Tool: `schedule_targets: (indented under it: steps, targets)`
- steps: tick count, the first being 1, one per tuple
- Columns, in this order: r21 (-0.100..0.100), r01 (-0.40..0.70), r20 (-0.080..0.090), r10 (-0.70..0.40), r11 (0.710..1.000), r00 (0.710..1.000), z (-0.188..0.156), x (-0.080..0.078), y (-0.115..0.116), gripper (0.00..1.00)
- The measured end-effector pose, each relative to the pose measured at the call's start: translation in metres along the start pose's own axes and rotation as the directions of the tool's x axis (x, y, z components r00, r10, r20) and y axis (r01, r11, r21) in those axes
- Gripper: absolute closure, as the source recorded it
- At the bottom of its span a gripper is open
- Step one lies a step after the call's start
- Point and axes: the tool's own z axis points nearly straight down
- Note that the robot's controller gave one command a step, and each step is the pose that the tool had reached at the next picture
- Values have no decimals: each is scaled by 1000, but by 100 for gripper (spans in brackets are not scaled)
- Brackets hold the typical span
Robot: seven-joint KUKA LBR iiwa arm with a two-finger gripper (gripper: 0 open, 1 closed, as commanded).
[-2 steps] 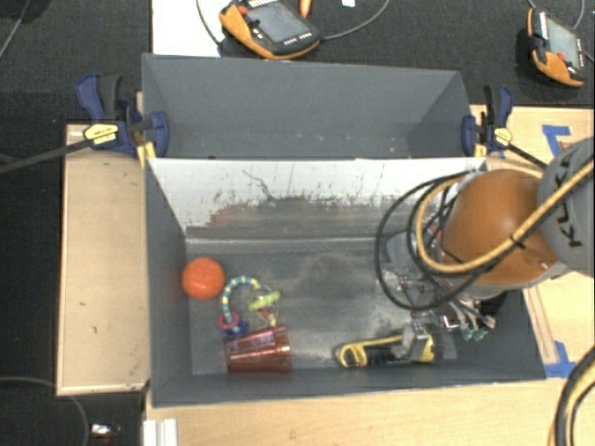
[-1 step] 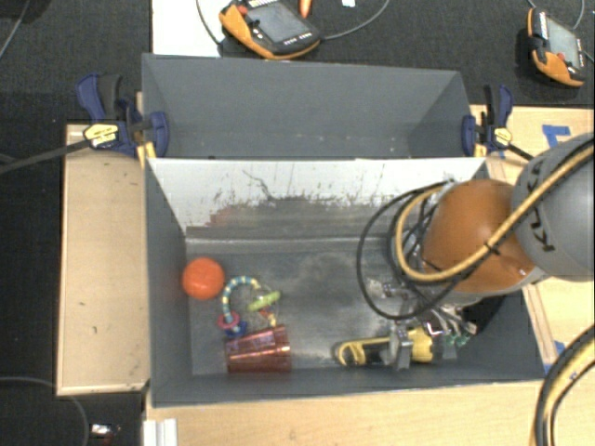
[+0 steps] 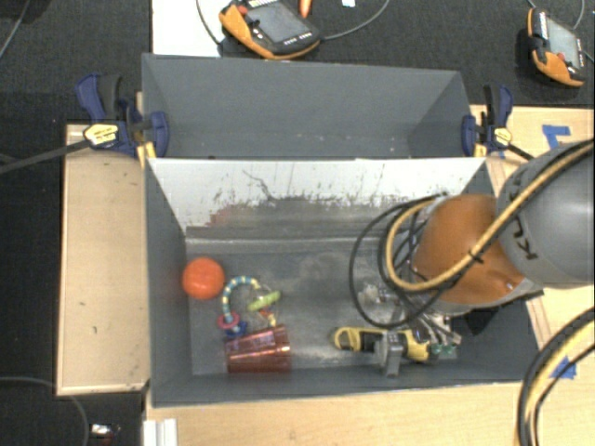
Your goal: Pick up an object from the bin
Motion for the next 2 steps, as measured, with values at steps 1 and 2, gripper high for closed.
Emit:
schedule_targets:
  steps: [1, 2]
  targets:
    - [-2, 69, -4, -69, 998, 998, 1, -4, 22, 100]
    - [-2, 69, -4, -69, 998, 998, 1, -4, 22, 100]
